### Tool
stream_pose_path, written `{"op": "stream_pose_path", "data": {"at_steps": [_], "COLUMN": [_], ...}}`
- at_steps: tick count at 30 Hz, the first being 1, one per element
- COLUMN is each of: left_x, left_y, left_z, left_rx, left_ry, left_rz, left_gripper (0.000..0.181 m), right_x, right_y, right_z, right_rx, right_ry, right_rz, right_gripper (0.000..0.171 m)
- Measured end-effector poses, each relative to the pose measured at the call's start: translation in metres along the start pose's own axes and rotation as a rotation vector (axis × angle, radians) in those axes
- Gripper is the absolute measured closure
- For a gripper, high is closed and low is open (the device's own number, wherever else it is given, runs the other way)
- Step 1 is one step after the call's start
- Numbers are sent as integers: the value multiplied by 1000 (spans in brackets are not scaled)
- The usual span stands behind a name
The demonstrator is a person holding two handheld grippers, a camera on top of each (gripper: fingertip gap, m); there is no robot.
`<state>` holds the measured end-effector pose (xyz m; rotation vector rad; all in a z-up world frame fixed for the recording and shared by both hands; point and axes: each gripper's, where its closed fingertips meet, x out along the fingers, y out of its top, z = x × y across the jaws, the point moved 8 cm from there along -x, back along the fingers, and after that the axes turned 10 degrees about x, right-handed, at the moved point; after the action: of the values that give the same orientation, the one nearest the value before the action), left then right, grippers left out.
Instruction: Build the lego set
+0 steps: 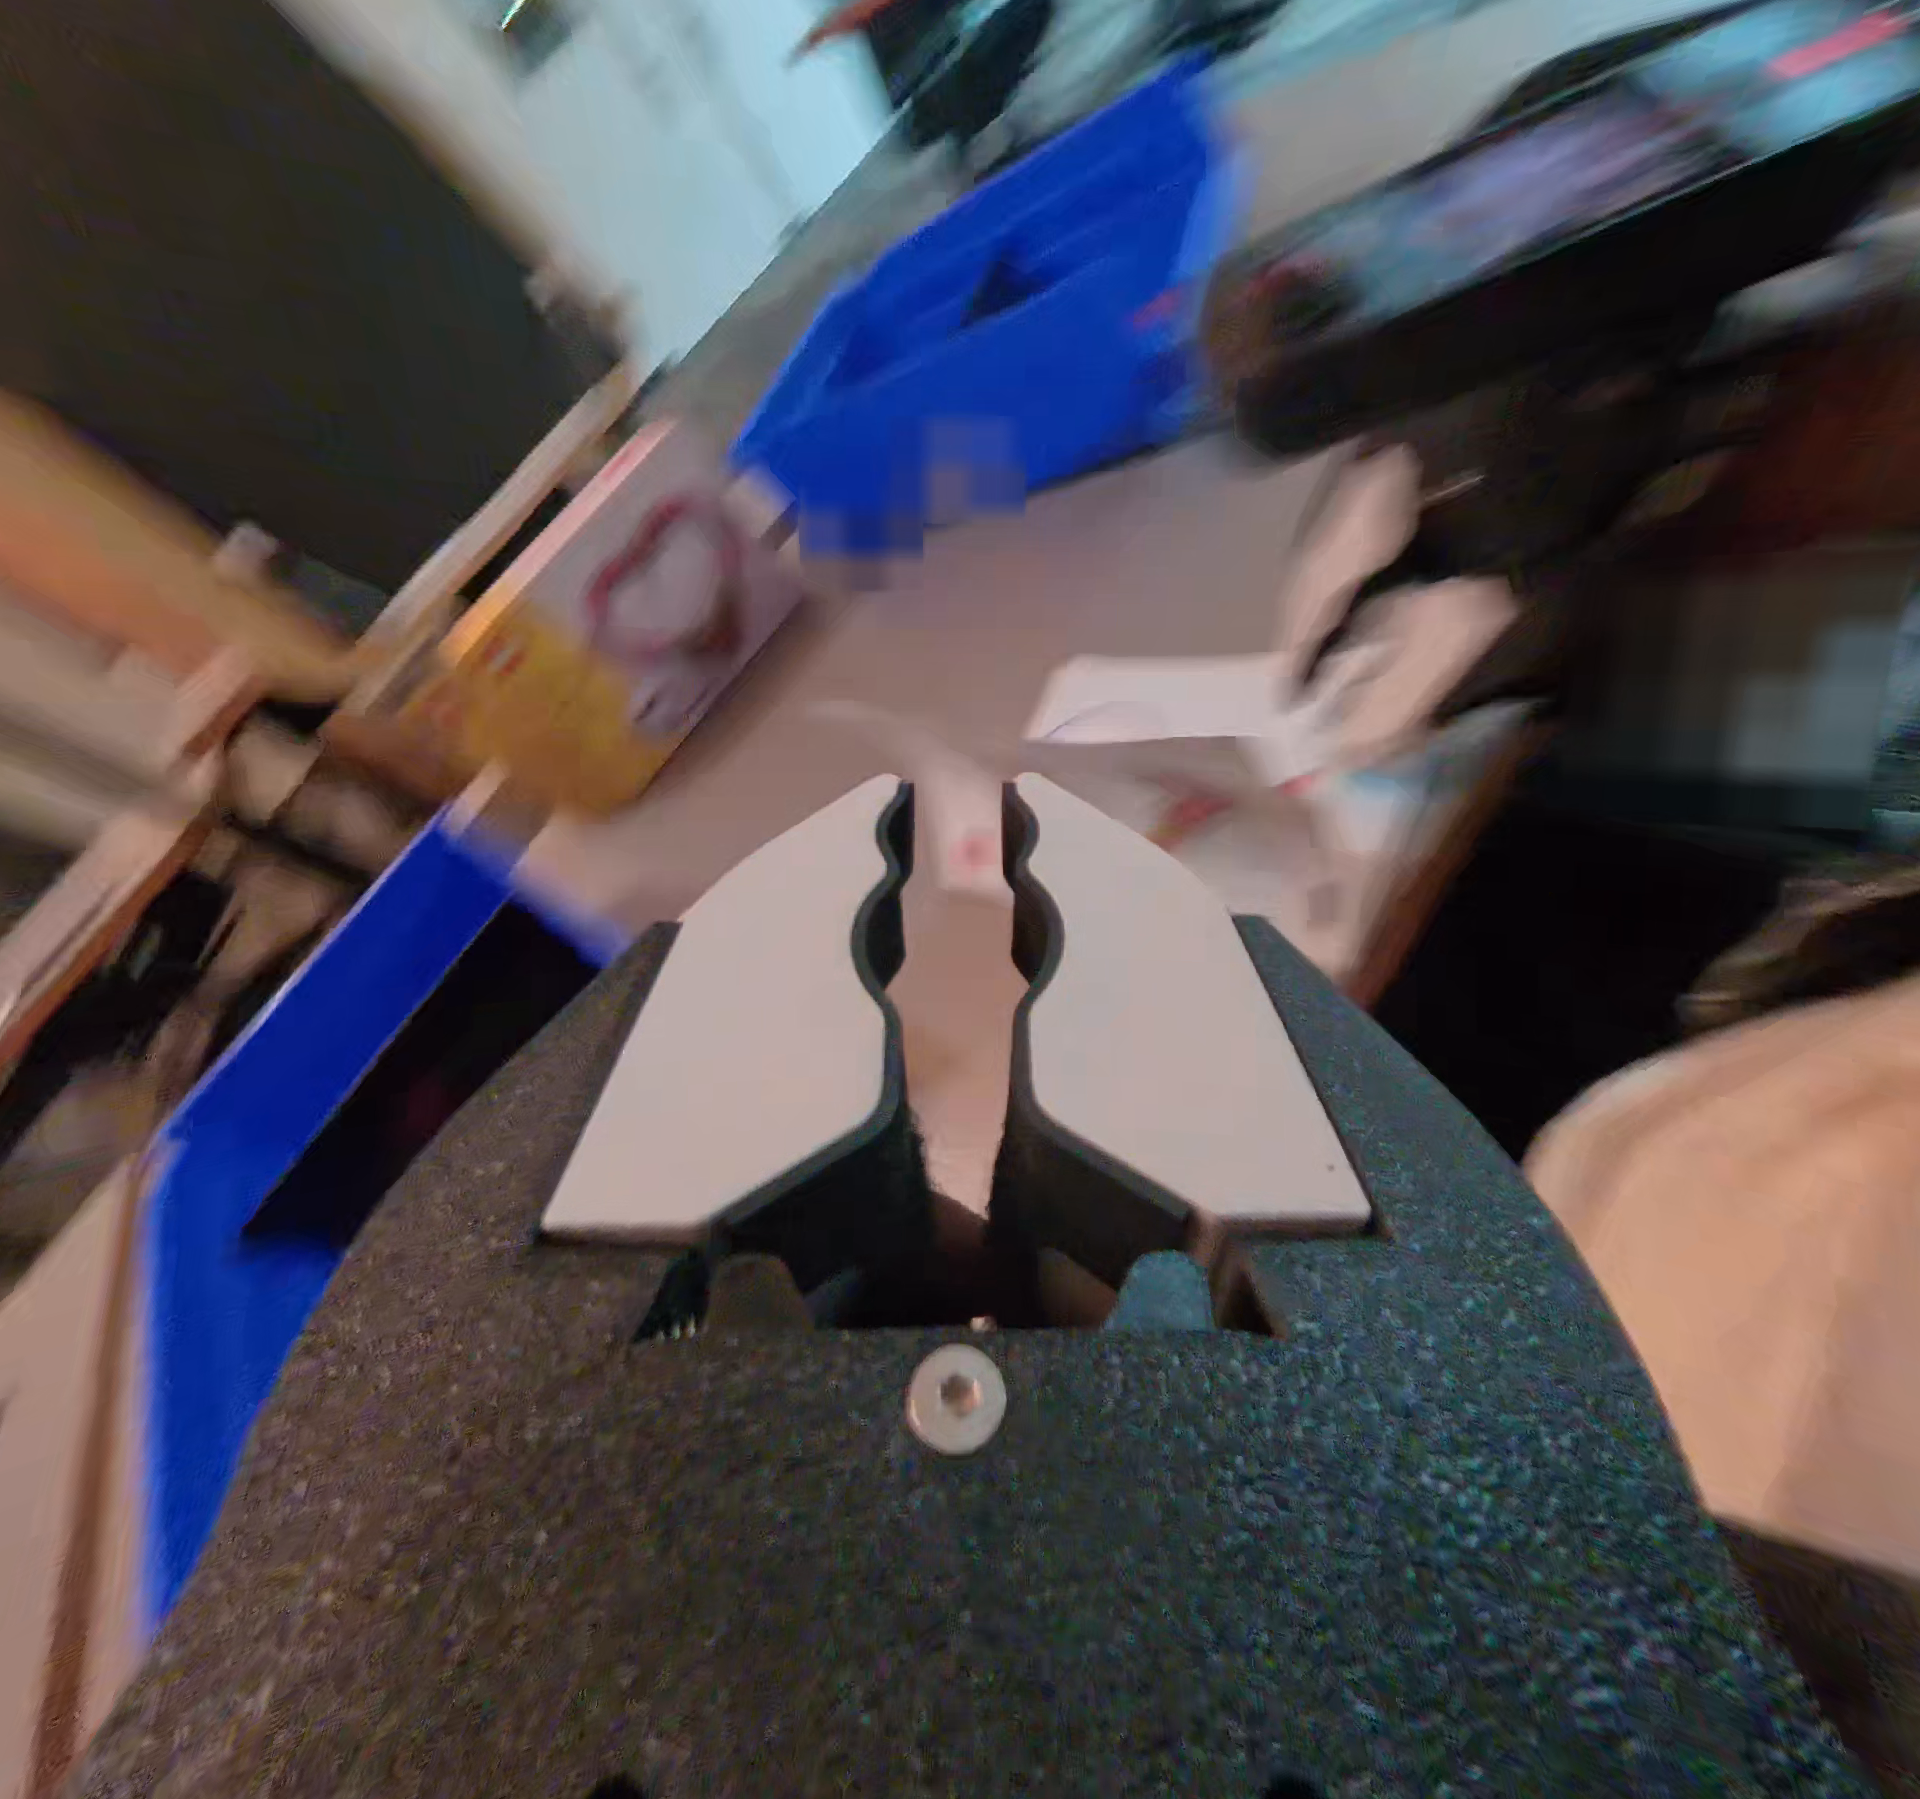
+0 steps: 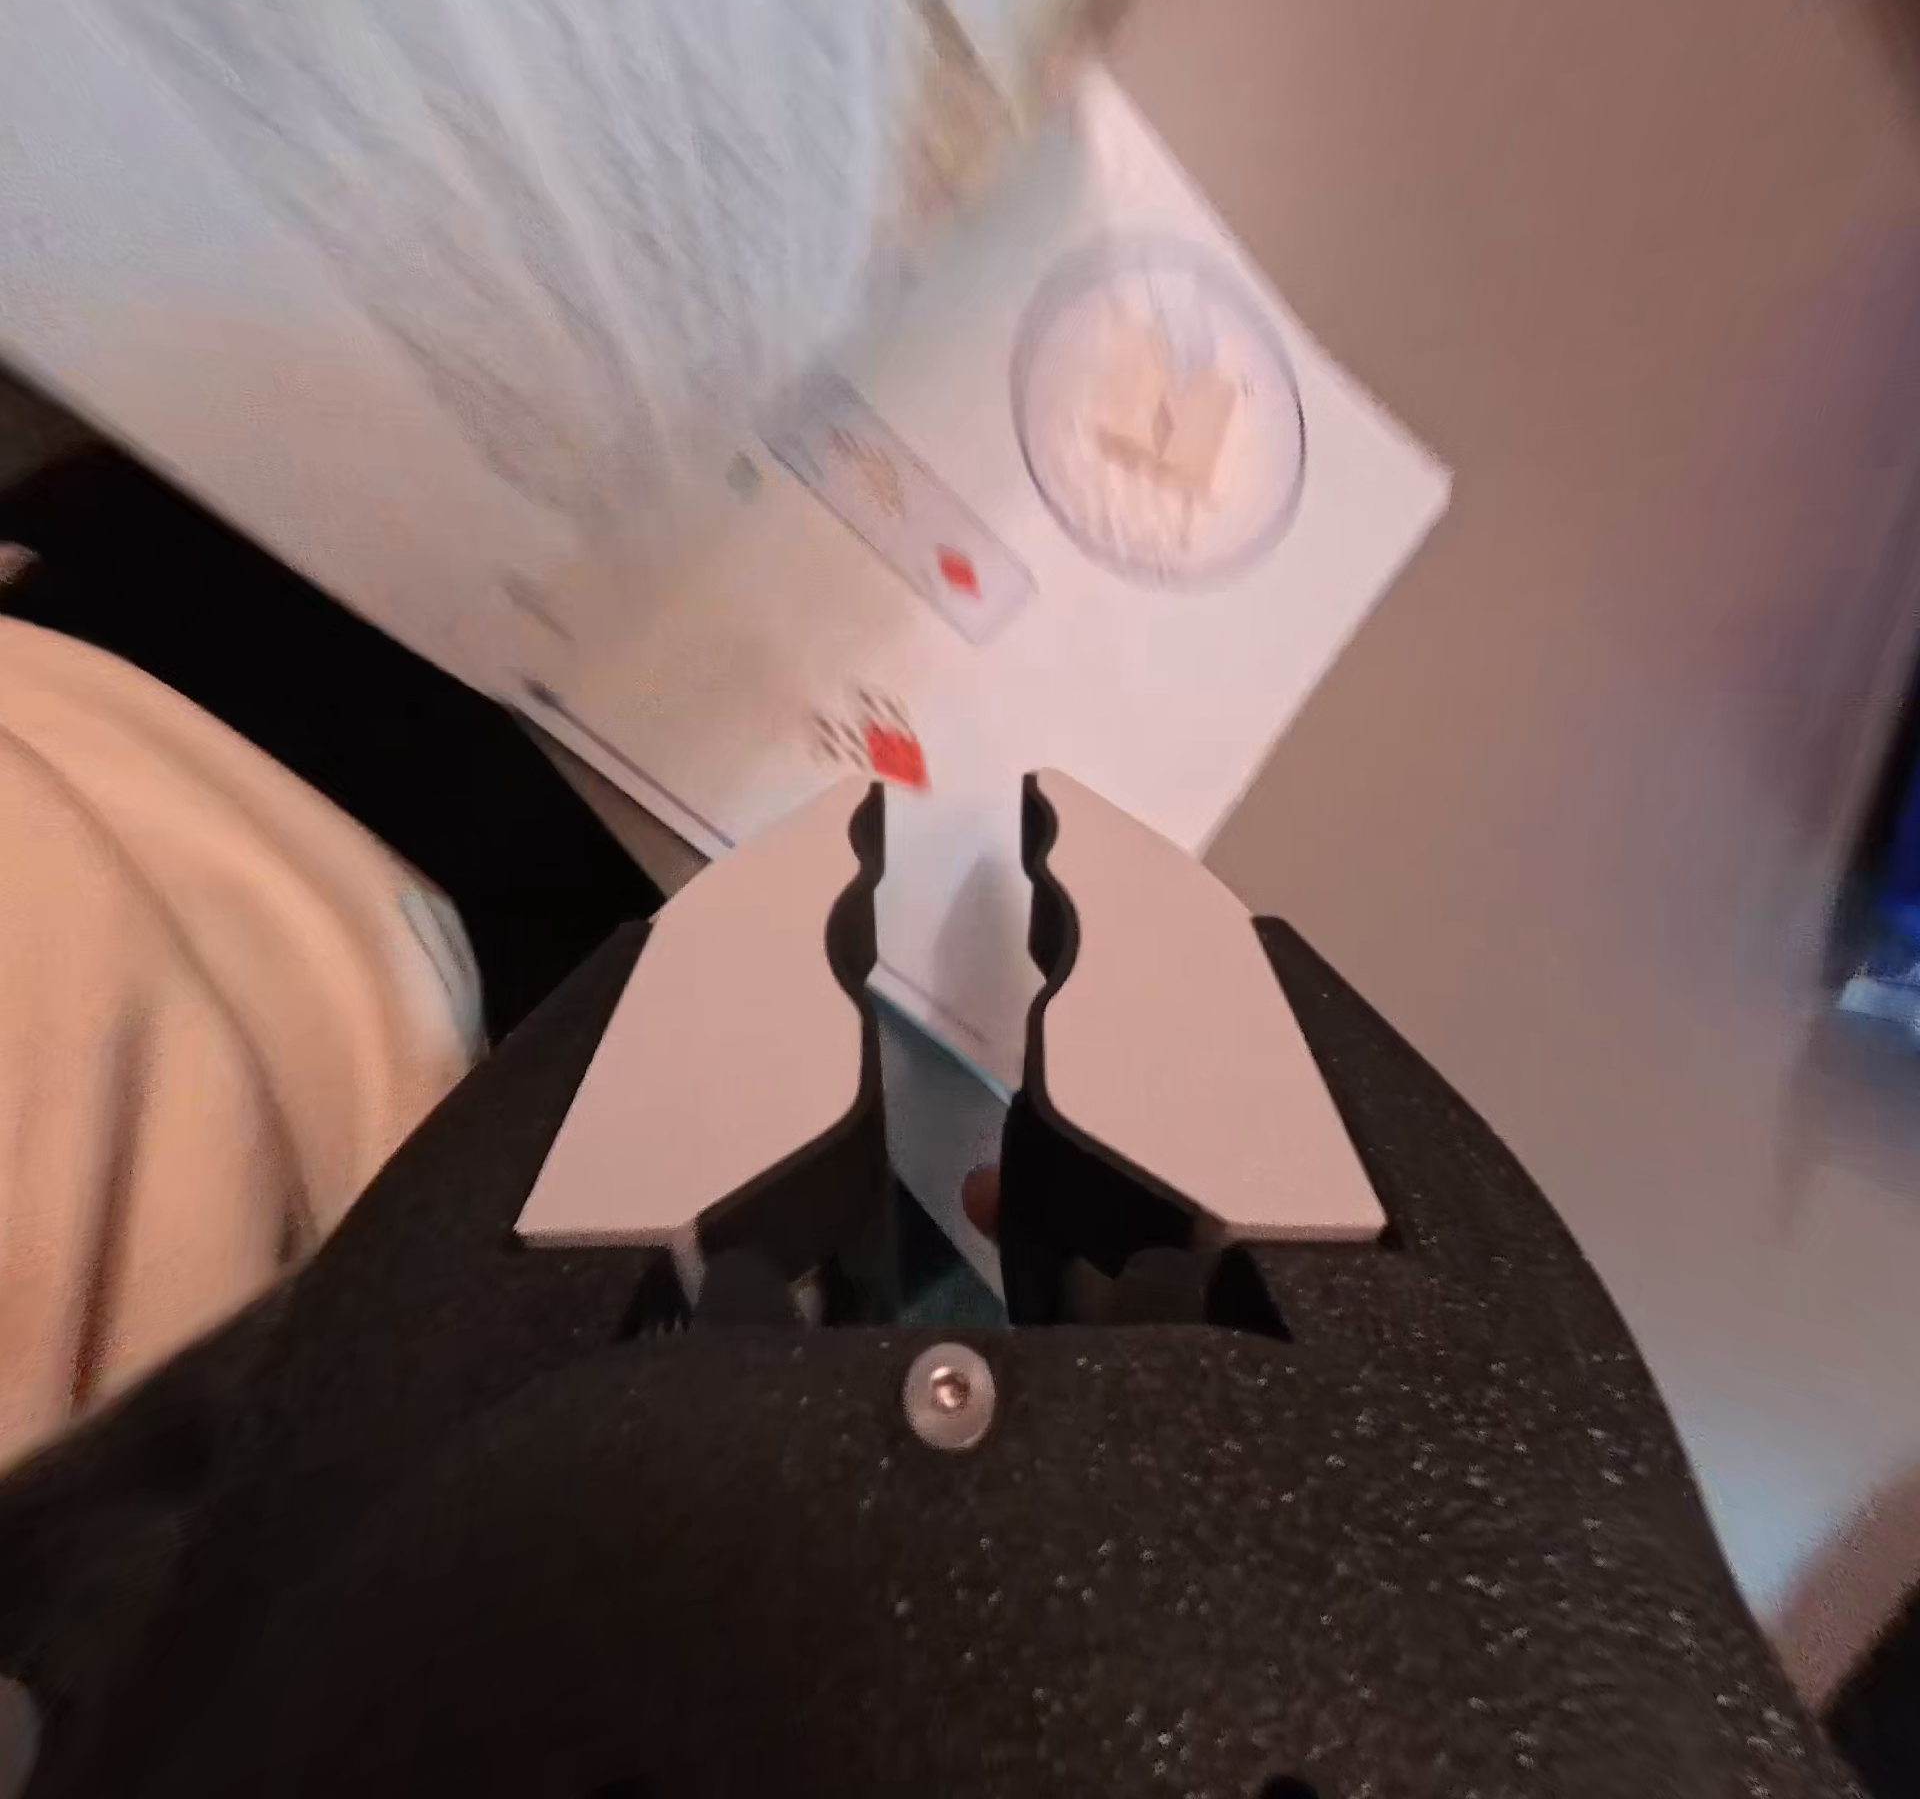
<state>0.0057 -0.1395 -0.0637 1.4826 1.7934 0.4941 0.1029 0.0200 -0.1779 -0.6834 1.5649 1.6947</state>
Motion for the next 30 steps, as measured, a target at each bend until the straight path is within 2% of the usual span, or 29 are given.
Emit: {"op": "stream_pose_path", "data": {"at_steps": [1,2,3,6,9,12,15,20,25,27,30], "left_x": [3,7,12,16,3,6,39,76,78,74,66], "left_y": [15,22,21,0,-7,-12,-39,-81,-92,-86,-53], "left_z": [14,21,20,11,16,30,47,71,63,60,66], "left_rx": [58,96,112,98,61,58,43,-15,99,136,235], "left_ry": [-71,-92,-76,-82,-185,-261,-294,-393,-326,-295,-328], "left_rz": [51,56,36,-80,-69,-91,-181,-294,-390,-370,-147], "left_gripper": [168,168,169,168,169,169,171,176,176,176,175], "right_x": [-4,-6,-4,6,15,37,50,41,47,56,67], "right_y": [12,23,30,39,47,47,44,44,46,46,44], "right_z": [-11,-20,-25,-29,-35,-38,-42,-10,5,-1,-2], "right_rx": [-42,-72,-81,-79,-99,-117,-92,36,241,264,309], "right_ry": [31,69,101,251,440,517,617,702,914,932,899], "right_rz": [95,169,188,247,292,192,85,42,13,-40,-94], "right_gripper": [153,160,161,161,161,165,167,171,171,171,171]}}
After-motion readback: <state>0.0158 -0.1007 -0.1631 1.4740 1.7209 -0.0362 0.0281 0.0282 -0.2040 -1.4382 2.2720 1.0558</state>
